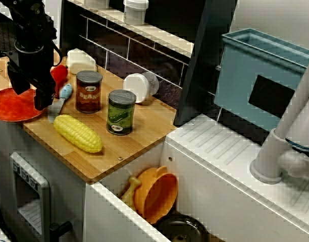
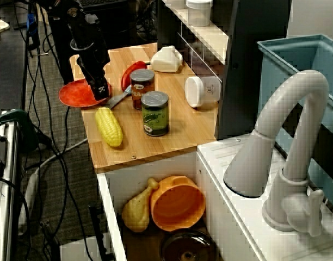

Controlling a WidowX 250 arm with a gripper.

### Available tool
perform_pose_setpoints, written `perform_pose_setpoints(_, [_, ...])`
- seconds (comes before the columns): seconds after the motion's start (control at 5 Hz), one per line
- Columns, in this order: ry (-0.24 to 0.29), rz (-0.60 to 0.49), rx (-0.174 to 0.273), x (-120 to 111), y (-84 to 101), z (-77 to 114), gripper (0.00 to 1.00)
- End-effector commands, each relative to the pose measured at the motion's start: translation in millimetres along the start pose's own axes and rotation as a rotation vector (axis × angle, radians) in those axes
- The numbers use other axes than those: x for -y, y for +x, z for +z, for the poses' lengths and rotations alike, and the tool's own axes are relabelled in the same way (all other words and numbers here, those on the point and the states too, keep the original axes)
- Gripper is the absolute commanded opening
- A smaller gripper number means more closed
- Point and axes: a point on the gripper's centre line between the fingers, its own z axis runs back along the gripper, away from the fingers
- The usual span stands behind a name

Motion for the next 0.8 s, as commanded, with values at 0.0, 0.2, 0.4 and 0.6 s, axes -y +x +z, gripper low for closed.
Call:
perform_pose_setpoints(0.0, [-0.006,-0.011,0.014,-11,1.4,15.2,0.00])
perform_pose_setpoints(0.2, [-0.011,-0.016,0.004,-9,-1.6,17.2,0.00])
perform_pose_setpoints(0.4, [-0.011,-0.030,0.002,-6,-10.5,15.3,0.00])
perform_pose_setpoints(0.6, [-0.012,-0.039,-0.008,0,-20.0,14.1,0.00])
